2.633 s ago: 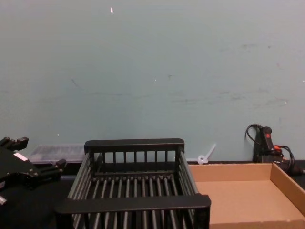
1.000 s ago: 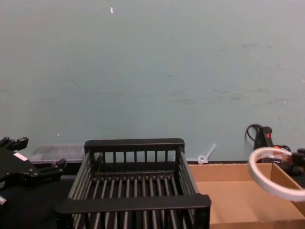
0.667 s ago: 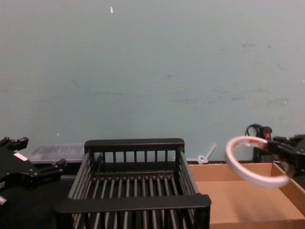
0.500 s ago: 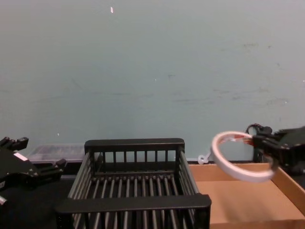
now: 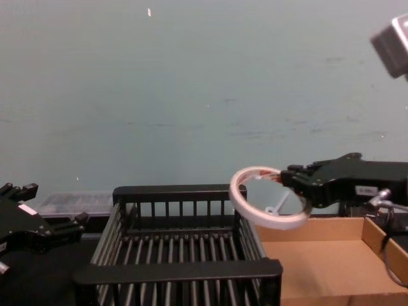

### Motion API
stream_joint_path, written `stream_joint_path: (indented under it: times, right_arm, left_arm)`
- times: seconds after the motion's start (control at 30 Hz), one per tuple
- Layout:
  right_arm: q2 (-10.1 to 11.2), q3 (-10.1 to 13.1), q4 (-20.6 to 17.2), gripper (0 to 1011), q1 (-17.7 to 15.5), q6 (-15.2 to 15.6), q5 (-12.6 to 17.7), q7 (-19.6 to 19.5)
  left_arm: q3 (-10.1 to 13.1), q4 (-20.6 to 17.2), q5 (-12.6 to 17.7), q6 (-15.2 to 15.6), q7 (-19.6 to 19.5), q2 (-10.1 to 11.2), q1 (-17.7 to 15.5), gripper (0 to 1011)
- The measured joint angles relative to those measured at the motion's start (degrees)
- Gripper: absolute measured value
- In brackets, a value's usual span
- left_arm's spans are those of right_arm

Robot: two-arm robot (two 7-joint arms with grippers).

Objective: Pick up the white tape and place it into the black box , Pick up the silver tape and place it into the brown box.

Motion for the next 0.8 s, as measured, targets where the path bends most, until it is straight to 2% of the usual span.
stream_joint_path:
  times: [0.37,0.7,0.8]
  right_arm:
    - [-4.67,-3.78,9.41,96,6.15,-2.07,-2.52,0.51]
    - [-8.1,-5.76,16.49,96,9.75,-3.49,-4.17,1.19]
    - [-8.65,-5.99,17.57,96,10.26,-3.69,-4.39,1.31]
  left_arm:
    - [0.0,0.0,0.0,0.0,0.0,0.0,0.0,1002]
    - [0.0,0.0,0.0,0.0,0.0,0.0,0.0,1001]
    - [0.0,0.0,0.0,0.0,0.0,0.0,0.0,1001]
